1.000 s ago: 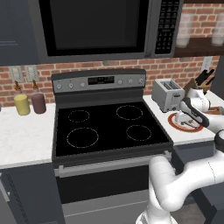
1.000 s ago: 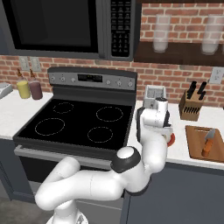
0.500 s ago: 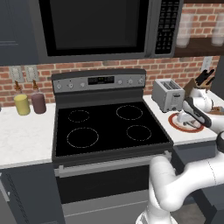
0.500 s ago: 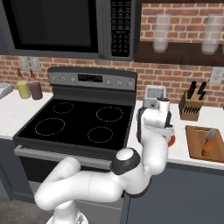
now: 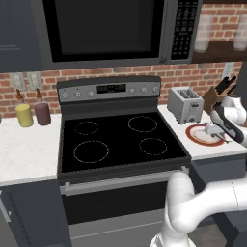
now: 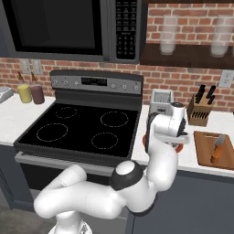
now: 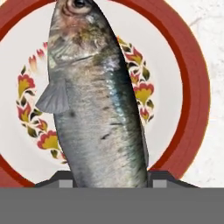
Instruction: Pick up the knife from the drawer and place it on the cutting board. Then place the meat from the plate to the cutting board.
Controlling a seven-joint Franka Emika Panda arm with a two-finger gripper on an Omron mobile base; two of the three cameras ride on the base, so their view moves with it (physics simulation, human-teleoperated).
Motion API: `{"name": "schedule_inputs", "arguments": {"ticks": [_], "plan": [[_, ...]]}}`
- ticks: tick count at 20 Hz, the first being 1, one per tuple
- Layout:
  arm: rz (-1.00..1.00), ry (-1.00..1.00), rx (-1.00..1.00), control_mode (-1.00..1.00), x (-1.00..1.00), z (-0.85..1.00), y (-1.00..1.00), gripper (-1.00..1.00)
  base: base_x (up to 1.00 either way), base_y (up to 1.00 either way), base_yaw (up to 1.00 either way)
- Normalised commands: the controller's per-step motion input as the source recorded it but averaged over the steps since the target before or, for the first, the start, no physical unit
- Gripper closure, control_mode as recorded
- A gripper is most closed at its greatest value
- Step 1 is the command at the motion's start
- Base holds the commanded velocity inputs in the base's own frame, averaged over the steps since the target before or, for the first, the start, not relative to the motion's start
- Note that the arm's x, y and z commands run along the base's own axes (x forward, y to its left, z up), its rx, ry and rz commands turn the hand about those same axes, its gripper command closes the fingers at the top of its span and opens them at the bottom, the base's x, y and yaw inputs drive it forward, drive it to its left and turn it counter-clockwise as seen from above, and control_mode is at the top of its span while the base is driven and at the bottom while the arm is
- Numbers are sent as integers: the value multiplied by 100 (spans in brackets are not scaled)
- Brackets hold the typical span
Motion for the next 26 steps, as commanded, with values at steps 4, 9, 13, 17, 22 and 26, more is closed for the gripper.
{"name": "schedule_inputs", "arguments": {"ticks": [4, 9, 13, 17, 22, 26], "plan": [[-9, -3, 0, -100, -14, 21, -31, 100, 0, 0, 0], [-11, -2, 0, -100, 0, 10, -35, 100, 0, 0, 0], [-14, -3, 0, -100, 5, 6, -34, 100, 0, 0, 0], [-14, 0, 0, -100, 24, 0, -39, 100, 0, 0, 0], [-7, 0, 0, -100, 22, 3, -38, 100, 0, 0, 0], [0, 0, 0, -100, 4, 1, -27, 100, 0, 0, 0]]}}
